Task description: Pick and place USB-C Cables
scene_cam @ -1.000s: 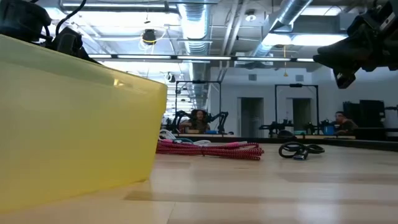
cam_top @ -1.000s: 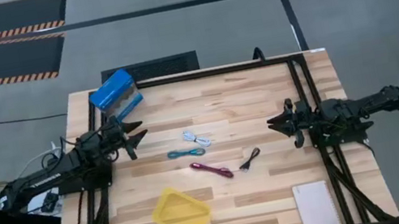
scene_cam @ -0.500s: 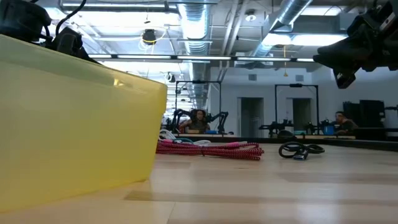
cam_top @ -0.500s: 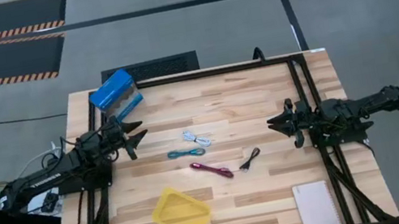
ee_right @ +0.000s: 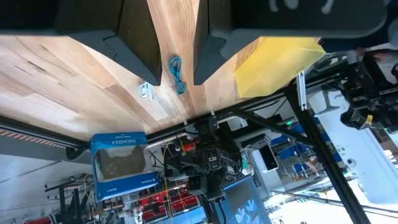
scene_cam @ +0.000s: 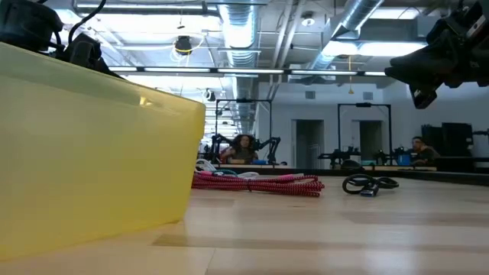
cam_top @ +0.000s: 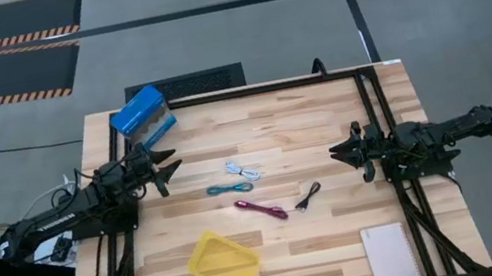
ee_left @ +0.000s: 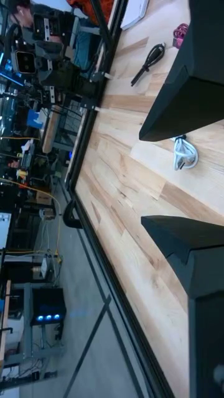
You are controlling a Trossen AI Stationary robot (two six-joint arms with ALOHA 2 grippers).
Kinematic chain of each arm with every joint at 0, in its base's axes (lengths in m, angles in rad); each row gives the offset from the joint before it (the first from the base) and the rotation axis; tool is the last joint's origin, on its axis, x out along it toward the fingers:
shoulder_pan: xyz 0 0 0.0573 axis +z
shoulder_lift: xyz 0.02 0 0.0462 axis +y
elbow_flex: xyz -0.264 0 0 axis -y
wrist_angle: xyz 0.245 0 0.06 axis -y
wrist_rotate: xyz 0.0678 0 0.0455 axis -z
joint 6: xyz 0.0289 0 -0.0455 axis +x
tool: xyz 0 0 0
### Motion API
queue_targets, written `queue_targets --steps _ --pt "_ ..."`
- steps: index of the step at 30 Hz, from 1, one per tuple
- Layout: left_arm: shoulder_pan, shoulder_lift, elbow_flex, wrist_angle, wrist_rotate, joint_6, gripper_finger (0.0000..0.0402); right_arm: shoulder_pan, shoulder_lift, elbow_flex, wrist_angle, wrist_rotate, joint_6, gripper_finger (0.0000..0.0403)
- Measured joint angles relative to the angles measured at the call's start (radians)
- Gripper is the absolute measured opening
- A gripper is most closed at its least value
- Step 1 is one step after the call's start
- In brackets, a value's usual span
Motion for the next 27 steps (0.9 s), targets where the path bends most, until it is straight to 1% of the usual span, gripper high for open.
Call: queue_targets --steps 6,10,12,14,19,27 --pt "0.000 0.000 0.000 0.000 0.000 0.000 0.0197 0.000 0.000 0.000 0.000 0.000 -0.002 0.0118" --pt "0.000 0.000 0.000 0.000 0.000 0.000 0.0197 -0.010 0.000 0.000 0.007 0.028 -0.108 0.0118" --pt "0.000 0.000 0.000 0.000 0.000 0.000 0.0197 -0.020 0.000 -0.001 0.022 0.040 -0.125 0.0118" --pt "0.000 0.000 0.000 0.000 0.000 0.000 0.0197 -0.024 0.000 -0.002 0.037 0.037 -0.091 0.0118" --pt "0.000 0.000 0.000 0.000 0.000 0.000 0.0197 -0.026 0.000 -0.004 0.099 0.035 0.065 0.0118" --pt "0.000 0.000 0.000 -0.002 0.020 -0.027 0.0197 -0.026 0.000 -0.002 0.196 0.038 0.086 0.0118"
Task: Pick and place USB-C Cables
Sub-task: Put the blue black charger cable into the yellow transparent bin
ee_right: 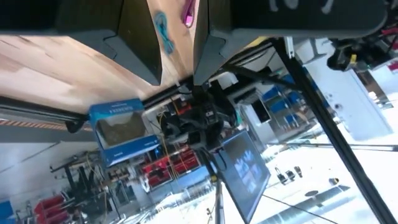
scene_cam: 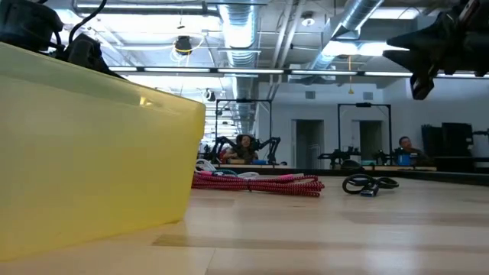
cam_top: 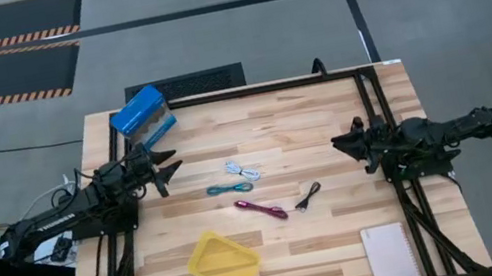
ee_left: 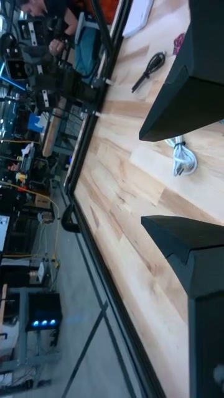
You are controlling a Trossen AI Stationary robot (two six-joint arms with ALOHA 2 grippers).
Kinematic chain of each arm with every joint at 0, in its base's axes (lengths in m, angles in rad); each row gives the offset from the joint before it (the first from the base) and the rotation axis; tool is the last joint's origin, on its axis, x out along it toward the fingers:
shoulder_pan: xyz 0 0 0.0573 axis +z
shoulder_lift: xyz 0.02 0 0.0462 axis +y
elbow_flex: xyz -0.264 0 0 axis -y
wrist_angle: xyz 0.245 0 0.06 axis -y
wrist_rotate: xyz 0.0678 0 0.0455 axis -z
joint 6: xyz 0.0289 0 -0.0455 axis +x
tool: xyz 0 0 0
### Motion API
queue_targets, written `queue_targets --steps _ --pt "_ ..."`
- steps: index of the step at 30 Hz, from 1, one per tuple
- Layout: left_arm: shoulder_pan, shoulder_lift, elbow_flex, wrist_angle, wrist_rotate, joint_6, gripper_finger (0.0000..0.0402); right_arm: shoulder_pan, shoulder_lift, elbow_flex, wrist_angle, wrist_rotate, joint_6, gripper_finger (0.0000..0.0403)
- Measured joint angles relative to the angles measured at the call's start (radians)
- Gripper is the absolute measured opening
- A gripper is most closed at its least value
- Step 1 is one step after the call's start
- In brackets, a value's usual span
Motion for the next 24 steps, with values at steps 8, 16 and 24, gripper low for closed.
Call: queue_targets --steps 8,16,24 --pt "0.000 0.000 0.000 0.015 0.001 -0.093 0.0197 0.000 0.000 0.000 0.004 0.112 0.000 0.0118" --pt "0.000 0.000 0.000 0.069 0.005 -0.229 0.0197 0.004 0.000 0.001 -0.001 0.117 0.045 0.0118" --pt "0.000 0.001 0.046 0.107 0.065 -0.384 0.0197 0.005 0.006 0.003 0.220 0.044 0.077 0.0118"
